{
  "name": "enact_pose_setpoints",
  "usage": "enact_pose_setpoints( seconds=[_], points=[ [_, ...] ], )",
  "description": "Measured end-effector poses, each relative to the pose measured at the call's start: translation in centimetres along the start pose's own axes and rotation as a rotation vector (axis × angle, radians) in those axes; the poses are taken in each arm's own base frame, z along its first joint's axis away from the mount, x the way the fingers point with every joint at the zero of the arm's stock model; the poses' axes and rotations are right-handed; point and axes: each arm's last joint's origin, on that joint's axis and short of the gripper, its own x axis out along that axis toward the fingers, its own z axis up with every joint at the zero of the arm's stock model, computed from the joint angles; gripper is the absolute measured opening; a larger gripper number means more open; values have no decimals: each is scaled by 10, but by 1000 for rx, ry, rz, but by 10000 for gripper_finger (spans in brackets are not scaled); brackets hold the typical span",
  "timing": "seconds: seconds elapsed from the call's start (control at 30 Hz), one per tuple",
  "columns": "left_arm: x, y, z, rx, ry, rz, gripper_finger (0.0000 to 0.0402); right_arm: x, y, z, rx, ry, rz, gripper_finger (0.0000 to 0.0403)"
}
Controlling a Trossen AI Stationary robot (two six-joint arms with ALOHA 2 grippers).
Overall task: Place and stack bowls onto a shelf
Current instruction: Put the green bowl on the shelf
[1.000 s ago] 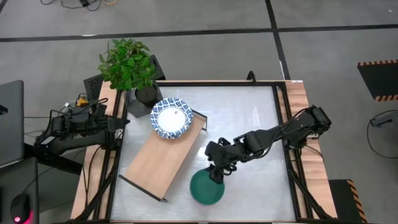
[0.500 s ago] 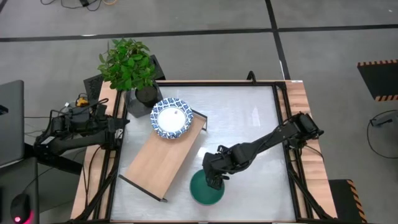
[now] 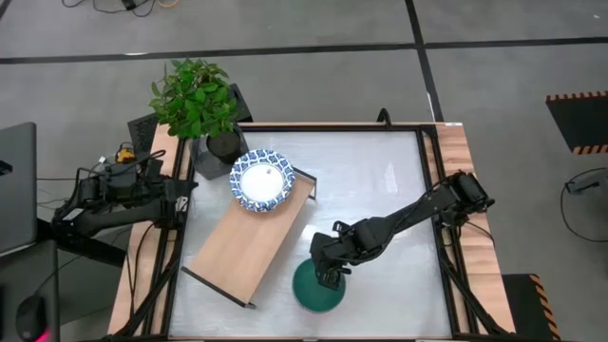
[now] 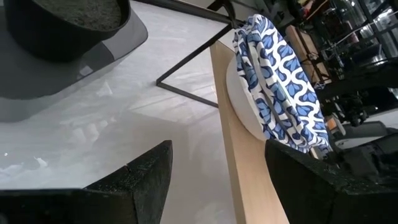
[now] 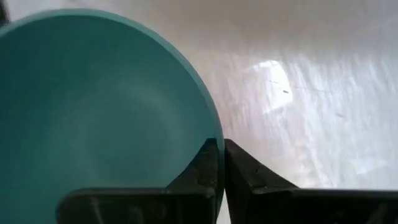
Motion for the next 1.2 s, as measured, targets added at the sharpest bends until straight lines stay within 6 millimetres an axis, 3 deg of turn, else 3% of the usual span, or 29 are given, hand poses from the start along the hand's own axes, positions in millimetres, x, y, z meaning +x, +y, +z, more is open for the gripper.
enact_pose_setpoints(
  seconds=[0.3, 0.6, 0.93, 1.2],
  points=[
    [0, 0, 1, 2, -18, 11, 242, -10, 0, 5, -5, 26, -2, 27],
    [0, 1, 1, 13, -33, 21, 242, -53, -1, 31, -39, -11, -13, 27],
    [0, 1, 1, 13, -34, 21, 242, -108, -9, 79, -13, -238, 97, 27],
    [0, 1, 1, 12, -34, 21, 242, -128, -27, 121, 8, -508, 175, 27]
  ],
)
